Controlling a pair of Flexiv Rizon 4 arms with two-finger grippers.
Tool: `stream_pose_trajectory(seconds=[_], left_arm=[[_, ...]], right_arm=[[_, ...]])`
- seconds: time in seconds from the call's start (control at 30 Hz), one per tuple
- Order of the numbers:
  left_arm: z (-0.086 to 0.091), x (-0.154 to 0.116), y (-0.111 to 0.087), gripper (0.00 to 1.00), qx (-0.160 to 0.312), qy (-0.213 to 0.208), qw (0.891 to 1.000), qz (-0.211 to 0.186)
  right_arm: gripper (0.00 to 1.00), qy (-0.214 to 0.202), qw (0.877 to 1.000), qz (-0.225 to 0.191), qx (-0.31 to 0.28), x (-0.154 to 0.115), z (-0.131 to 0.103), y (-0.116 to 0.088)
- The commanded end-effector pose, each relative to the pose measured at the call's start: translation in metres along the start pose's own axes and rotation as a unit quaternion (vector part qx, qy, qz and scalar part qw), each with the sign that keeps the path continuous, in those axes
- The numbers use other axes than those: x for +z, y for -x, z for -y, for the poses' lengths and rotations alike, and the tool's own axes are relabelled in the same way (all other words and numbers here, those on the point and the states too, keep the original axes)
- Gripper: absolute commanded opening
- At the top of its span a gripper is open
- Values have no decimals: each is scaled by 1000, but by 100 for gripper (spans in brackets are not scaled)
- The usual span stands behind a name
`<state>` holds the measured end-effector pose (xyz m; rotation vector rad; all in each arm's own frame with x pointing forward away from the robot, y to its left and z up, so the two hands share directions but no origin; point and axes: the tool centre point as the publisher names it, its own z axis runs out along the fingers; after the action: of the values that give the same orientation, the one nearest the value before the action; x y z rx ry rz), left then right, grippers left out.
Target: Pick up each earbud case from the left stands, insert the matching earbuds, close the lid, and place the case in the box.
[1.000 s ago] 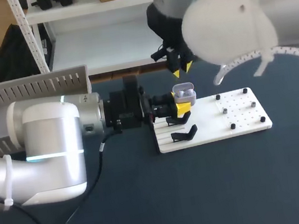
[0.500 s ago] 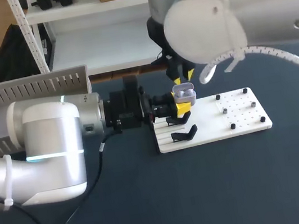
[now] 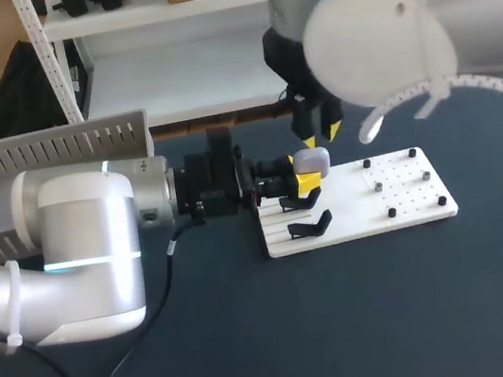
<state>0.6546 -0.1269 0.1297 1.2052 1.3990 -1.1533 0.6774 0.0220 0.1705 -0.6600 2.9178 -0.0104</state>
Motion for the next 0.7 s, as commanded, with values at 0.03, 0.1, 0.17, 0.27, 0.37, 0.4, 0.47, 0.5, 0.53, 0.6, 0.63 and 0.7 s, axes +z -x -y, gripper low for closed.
stream_pose_trajectory(seconds=[0.03, 0.1, 0.17, 0.27, 0.37, 0.4, 0.47, 0.5, 0.53, 0.6, 0.63, 0.7], left_arm=[[0, 0, 0, 0, 0, 2, 1000, 1], [0, 0, 0, 0, 0, 2, 1000, 1], [0, 0, 0, 0, 0, 2, 1000, 1], [0, 0, 0, 0, 0, 2, 1000, 1], [-4, -13, 6, 0, 12, 8, 1000, -3], [-5, -17, 7, 0, 15, 11, 1000, -6], [-8, -25, 10, 0, 19, 13, 1000, -1], [-10, -31, 12, 0, 23, 20, 1000, -3], [-12, -37, 13, 0, 27, 23, 999, -8], [-18, -50, 16, 0, 29, 30, 999, 3], [-19, -55, 18, 0, 33, 32, 999, 3], [-26, -73, 23, 0, 43, 39, 998, 2]], right_arm=[[29, 2, 999, 38, 8, -15, -1, -13], [30, 6, 998, 56, 14, -30, 1, -18], [31, 8, 998, 65, 16, -39, 1, -24], [35, 15, 997, 74, 14, -49, 4, -36], [44, 33, 996, 83, 12, -55, 7, -48], [63, 37, 996, 86, 10, -57, 8, -53], [100, 42, 995, 89, 9, -58, 10, -61], [100, 45, 995, 90, 8, -57, 12, -65], [100, 46, 995, 89, 7, -56, 12, -70], [100, 56, 995, 84, 4, -51, 13, -76], [100, 60, 995, 83, 7, -49, 13, -77], [100, 78, 994, 80, 10, -44, 13, -84]])
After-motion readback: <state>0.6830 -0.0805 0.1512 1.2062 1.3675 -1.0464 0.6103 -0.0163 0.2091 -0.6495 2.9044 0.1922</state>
